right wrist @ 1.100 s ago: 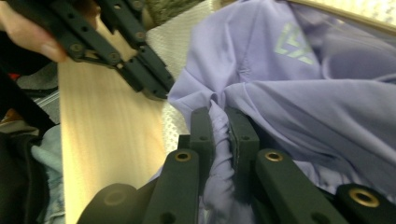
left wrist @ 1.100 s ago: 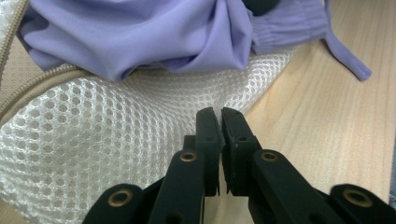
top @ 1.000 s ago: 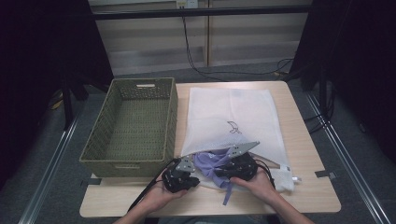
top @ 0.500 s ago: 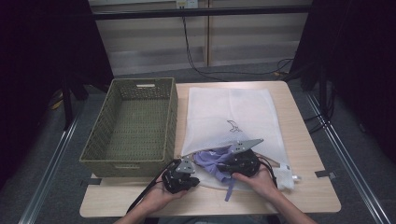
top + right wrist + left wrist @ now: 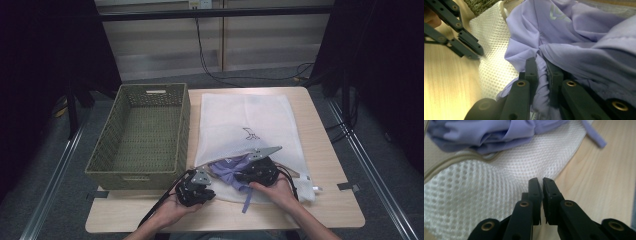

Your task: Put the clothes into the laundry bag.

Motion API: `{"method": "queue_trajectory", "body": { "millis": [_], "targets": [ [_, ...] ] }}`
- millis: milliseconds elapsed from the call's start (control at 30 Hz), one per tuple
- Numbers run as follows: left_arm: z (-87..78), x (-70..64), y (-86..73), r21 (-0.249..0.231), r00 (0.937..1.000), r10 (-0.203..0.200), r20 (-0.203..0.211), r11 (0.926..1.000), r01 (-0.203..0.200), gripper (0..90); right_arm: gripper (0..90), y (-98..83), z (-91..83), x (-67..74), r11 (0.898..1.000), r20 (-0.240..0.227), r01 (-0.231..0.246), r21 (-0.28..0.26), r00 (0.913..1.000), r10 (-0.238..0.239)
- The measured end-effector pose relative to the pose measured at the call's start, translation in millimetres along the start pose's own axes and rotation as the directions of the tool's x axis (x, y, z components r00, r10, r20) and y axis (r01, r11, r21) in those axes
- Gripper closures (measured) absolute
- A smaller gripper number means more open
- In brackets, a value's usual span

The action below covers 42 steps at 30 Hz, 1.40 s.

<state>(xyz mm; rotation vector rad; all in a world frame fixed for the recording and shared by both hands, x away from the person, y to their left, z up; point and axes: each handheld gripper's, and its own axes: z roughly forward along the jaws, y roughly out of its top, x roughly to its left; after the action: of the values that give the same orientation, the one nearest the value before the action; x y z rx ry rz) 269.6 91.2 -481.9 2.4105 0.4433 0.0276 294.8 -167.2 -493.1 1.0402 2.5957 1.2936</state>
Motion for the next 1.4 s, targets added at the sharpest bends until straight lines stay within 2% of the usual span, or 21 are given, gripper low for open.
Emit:
{"method": "queue_trajectory", "body": {
  "millis": [100, 200, 267, 300, 367, 400, 467, 500, 533, 567, 633, 700, 733, 833, 867, 933, 967, 1100, 1200, 1233, 1400],
  "targets": [
    [2.5, -6.5, 11.7, -0.056, 0.9990, 0.018, 0.040, 0.9983, -0.016, 85.0, 82.3, -0.4, -0.1, -0.6, 1.000, -0.011, -0.012, -0.002, 0.9999, 0.012],
    [16.4, -14.2, 25.4, -0.030, 0.9973, 0.041, 0.061, 0.9988, -0.040, 82.8, 82.1, -0.5, -0.2, -1.0, 1.000, -0.014, -0.017, -0.004, 0.9998, 0.017],
    [28.8, -16.9, 29.9, -0.031, 0.9945, 0.066, 0.081, 0.9975, -0.064, 81.3, 82.1, -0.7, -0.5, -1.1, 1.000, -0.016, -0.018, -0.005, 0.9997, 0.018],
    [34.3, -19.5, 32.8, -0.021, 0.9943, 0.078, 0.072, 0.9969, -0.076, 80.0, 82.1, -0.7, -0.7, -0.7, 1.000, -0.019, -0.021, -0.004, 0.9996, 0.020],
    [41.5, -24.2, 37.8, -0.018, 0.9941, 0.072, 0.081, 0.9973, -0.071, 77.4, 82.1, -1.0, -1.2, -1.0, 1.000, -0.027, -0.015, 0.001, 0.9995, 0.015],
    [42.7, -26.9, 39.5, -0.003, 0.9948, 0.082, 0.061, 0.9967, -0.082, 75.8, 82.1, -1.2, -1.3, -1.5, 1.000, -0.033, -0.017, -0.002, 0.9993, 0.017],
    [44.0, -28.7, 40.8, 0.014, 0.9929, 0.095, 0.071, 0.9952, -0.097, 72.1, 82.1, -1.5, -1.4, -1.9, 1.000, -0.035, -0.020, -0.001, 0.9992, 0.020],
    [45.3, -29.2, 40.3, 0.004, 0.9924, 0.104, 0.066, 0.9945, -0.104, 70.4, 82.1, -1.8, -1.2, -2.5, 1.000, -0.040, -0.018, -0.003, 0.9990, 0.018],
    [46.9, -29.6, 39.3, -0.019, 0.9920, 0.108, 0.065, 0.9941, -0.107, 70.4, 82.1, -1.9, -1.4, -2.5, 1.000, -0.041, -0.017, 0.000, 0.9990, 0.017],
    [45.7, -29.5, 39.9, -0.004, 0.9894, 0.129, 0.068, 0.9917, -0.129, 69.9, 82.1, -1.9, -1.6, -2.1, 1.000, -0.036, -0.013, 0.003, 0.9993, 0.013],
    [46.2, -32.8, 38.9, -0.010, 0.9911, 0.125, 0.046, 0.9922, -0.124, 69.4, 82.2, -2.7, -1.3, 1.7, 1.000, -0.033, 0.000, 0.020, 0.9994, 0.001],
    [46.2, -35.3, 39.5, 0.003, 0.9871, 0.158, 0.027, 0.9874, -0.158, 73.3, 82.2, -3.8, -0.4, 4.1, 1.000, -0.038, 0.005, 0.026, 0.9993, -0.004],
    [46.3, -37.4, 39.8, 0.000, 0.9903, 0.137, 0.027, 0.9906, -0.137, 78.1, 82.2, -3.9, -0.9, 4.9, 0.999, -0.039, 0.005, 0.034, 0.9992, -0.004],
    [45.6, -37.8, 37.1, -0.011, 0.9897, 0.137, 0.043, 0.9906, -0.136, 86.9, 82.3, -5.6, -2.3, 7.6, 0.999, -0.052, 0.003, 0.042, 0.9986, 0.000],
    [45.2, -37.7, 36.4, -0.011, 0.9911, 0.124, 0.048, 0.9922, -0.124, 87.7, 82.3, -6.0, -2.8, 7.8, 0.999, -0.056, 0.009, 0.038, 0.9984, -0.007],
    [45.6, -37.0, 35.8, -0.020, 0.9920, 0.111, 0.059, 0.9937, -0.110, 88.0, 82.2, -6.1, -3.4, 8.1, 1.000, -0.059, 0.012, 0.028, 0.9982, -0.010],
    [45.0, -37.5, 36.3, -0.006, 0.9924, 0.115, 0.043, 0.9934, -0.115, 88.0, 82.2, -5.8, -3.5, 7.6, 0.999, -0.048, 0.019, 0.025, 0.9987, -0.018],
    [45.0, -36.1, 36.0, -0.009, 0.9923, 0.109, 0.058, 0.9940, -0.109, 87.9, 82.1, -5.8, 0.1, 4.4, 1.000, -0.047, 0.012, 0.010, 0.9988, -0.012],
    [44.1, -35.9, 35.0, -0.009, 0.9909, 0.124, 0.053, 0.9923, -0.123, 87.9, 82.1, -5.3, 1.3, 3.0, 1.000, -0.038, 0.020, 0.002, 0.9991, -0.020],
    [45.2, -37.2, 33.2, -0.031, 0.9919, 0.119, 0.046, 0.9926, -0.118, 88.0, 82.2, -5.0, 2.0, 1.9, 1.000, -0.029, 0.016, 0.001, 0.9994, -0.016],
    [45.1, -35.8, 32.7, -0.038, 0.9901, 0.124, 0.066, 0.9919, -0.122, 87.8, 81.9, -1.2, 5.0, -2.3, 1.000, -0.010, -0.029, 0.004, 0.9995, 0.029]
  ]
}}
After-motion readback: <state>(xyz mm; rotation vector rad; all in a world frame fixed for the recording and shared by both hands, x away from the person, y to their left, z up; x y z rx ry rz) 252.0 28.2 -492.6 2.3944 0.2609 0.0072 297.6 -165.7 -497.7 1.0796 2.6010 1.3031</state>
